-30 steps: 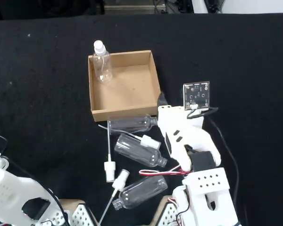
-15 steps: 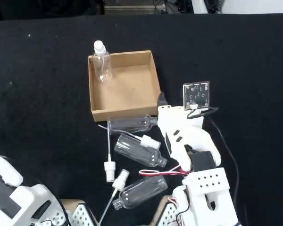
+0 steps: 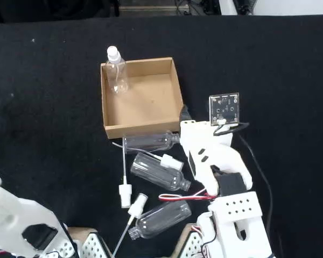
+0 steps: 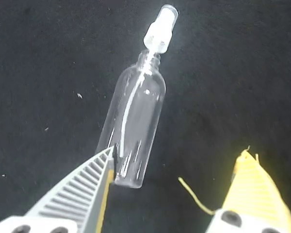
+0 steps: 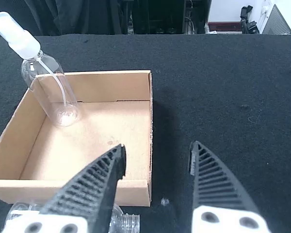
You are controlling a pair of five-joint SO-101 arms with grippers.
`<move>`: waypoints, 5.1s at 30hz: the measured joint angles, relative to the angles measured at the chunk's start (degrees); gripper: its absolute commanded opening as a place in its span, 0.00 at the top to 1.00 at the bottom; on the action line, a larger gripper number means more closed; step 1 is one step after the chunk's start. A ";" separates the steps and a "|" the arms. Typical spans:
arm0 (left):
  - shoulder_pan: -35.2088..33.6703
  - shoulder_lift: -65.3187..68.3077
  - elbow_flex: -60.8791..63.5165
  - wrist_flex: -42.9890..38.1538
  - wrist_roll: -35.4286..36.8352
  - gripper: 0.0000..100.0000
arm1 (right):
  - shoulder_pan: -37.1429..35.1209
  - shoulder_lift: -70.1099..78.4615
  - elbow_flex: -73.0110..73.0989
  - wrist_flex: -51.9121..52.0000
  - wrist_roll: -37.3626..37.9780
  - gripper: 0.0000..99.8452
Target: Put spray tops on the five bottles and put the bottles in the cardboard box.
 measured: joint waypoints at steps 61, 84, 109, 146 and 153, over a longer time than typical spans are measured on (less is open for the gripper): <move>-0.79 49.32 -67.87 30.15 -6.86 0.96 | 0.00 0.00 0.00 0.00 0.00 0.80; 0.97 49.41 -76.22 45.01 -6.86 0.97 | 0.00 0.00 0.00 0.00 0.00 0.80; 2.11 48.44 -83.16 52.22 -2.73 0.97 | 0.00 0.00 0.00 0.00 0.00 0.80; 1.93 35.87 -83.16 52.57 -0.62 0.97 | 0.00 0.00 0.00 0.00 0.00 0.80; 1.93 35.78 -83.16 52.57 -0.62 0.97 | 0.00 0.00 0.00 0.00 0.00 0.80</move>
